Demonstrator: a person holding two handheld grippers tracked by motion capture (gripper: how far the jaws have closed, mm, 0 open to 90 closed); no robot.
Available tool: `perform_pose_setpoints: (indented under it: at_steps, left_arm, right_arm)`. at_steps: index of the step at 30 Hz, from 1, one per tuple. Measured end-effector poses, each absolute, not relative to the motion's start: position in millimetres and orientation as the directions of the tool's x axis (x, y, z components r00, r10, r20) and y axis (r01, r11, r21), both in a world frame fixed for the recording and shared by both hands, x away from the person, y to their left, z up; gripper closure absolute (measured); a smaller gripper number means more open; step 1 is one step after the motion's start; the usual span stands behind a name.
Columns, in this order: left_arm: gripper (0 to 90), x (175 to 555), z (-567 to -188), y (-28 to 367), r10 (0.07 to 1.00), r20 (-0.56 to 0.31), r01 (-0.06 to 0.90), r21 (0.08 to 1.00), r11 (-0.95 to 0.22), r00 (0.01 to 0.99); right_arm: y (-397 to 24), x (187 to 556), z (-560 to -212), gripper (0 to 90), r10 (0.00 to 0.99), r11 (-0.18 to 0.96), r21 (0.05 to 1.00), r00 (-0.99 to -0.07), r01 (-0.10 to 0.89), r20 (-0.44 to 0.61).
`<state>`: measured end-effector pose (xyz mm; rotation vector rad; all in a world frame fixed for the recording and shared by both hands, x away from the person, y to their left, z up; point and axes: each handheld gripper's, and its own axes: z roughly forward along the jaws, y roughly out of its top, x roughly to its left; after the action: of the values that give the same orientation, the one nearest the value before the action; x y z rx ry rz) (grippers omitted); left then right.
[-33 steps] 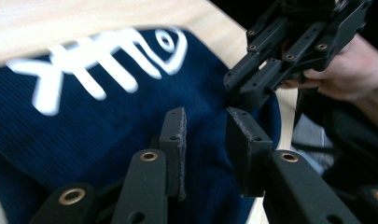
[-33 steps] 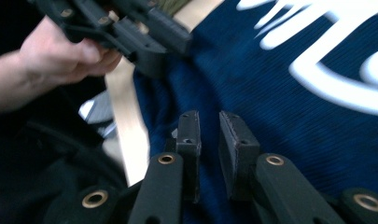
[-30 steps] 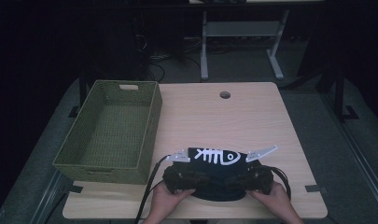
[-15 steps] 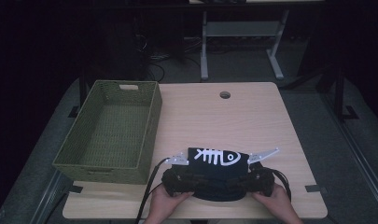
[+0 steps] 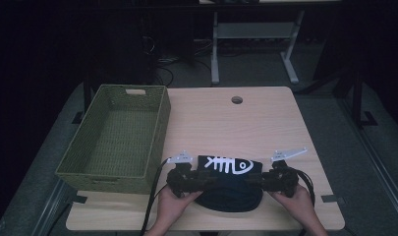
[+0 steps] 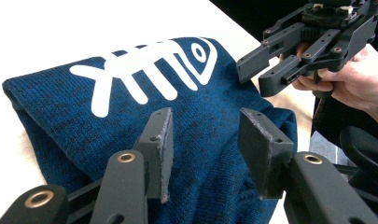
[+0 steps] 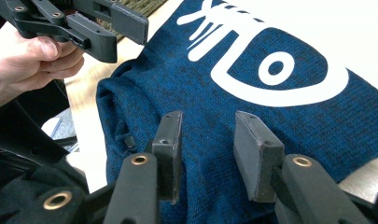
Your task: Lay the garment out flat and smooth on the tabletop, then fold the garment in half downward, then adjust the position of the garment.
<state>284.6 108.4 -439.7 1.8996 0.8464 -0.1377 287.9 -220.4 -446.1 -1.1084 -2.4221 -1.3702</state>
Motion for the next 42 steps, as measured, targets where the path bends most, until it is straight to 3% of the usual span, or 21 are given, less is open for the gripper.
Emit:
perform_pose_setpoints:
  at_steps: [18, 29, 42]
  left_arm:
    - [53.1, 289.5, -437.7, 115.1, 0.553, -0.423, 0.618, 0.753, -0.226, 0.718]
    - [50.4, 291.3, -447.6, 125.7, 0.633, -0.414, 0.652, 0.734, -0.192, 0.654]
    - [46.0, 287.6, -462.2, 126.2, 0.692, -0.411, 0.679, 0.717, -0.157, 0.594]
  right_arm:
    - [-228.2, 286.2, -442.7, 59.3, 0.570, 0.289, 0.686, -0.696, 0.667, 0.436]
    - [-243.6, 287.6, -447.9, 52.9, 0.662, 0.247, 0.681, -0.633, 0.689, 0.401]
    - [-247.8, 283.3, -466.6, 49.5, 0.699, 0.186, 0.653, -0.566, 0.734, 0.437]
